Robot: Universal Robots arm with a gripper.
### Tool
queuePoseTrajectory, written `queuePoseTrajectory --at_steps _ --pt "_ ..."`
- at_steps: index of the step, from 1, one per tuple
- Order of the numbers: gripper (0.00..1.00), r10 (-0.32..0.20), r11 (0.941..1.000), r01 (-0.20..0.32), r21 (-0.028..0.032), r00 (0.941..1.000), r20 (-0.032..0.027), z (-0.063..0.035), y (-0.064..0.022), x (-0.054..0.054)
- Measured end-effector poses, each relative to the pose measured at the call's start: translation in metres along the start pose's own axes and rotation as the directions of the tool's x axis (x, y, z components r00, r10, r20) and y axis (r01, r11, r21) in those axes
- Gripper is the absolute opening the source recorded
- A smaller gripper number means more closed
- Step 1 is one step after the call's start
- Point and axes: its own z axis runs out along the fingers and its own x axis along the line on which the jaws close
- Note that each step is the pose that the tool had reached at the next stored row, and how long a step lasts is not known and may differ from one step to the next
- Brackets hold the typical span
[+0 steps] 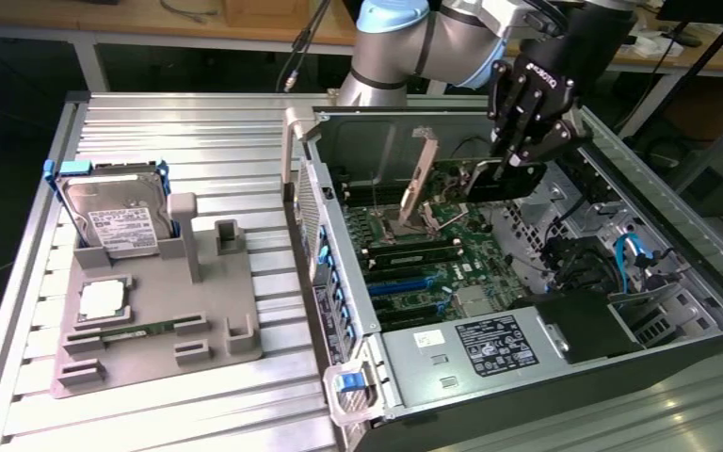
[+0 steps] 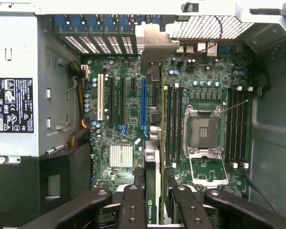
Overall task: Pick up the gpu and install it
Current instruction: 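Insert the gpu into the slot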
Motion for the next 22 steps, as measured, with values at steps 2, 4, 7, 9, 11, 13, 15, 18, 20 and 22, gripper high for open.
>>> queuePoseTrajectory --at_steps 2,4,7,9,11,13,15,18,20,22 --pt "0.27 -0.012 0.9999 0.012 0.0003 0.9999 -0.0001 0.0003 -0.0001 0.000" --pt "0.27 -0.024 0.9997 0.024 0.0005 0.9997 -0.0004 0.0009 -0.0001 0.000" --pt "0.27 -0.032 0.9995 0.032 0.0010 0.9995 -0.0003 0.0021 0.0036 0.000" --pt "0.27 -0.031 0.9995 0.031 0.0023 0.9995 -0.0003 0.0038 0.0083 0.000" --pt "0.27 -0.031 0.9995 0.031 0.0028 0.9995 -0.0004 0.0057 0.0113 -0.001" --pt "0.27 -0.028 0.9996 0.028 0.0028 0.9996 -0.0003 0.0099 0.0117 -0.001" --pt "0.27 -0.027 0.9996 0.027 0.0028 0.9996 -0.0003 0.0136 0.0121 -0.001" --pt "0.27 -0.025 0.9997 0.025 0.0027 0.9997 -0.0002 0.0191 0.0132 -0.001" --pt "0.27 -0.023 0.9997 0.023 0.0027 0.9997 -0.0002 0.0227 0.0153 -0.001" --pt "0.27 -0.023 0.9997 0.023 0.0027 0.9997 -0.0002 0.0268 0.0216 -0.001"
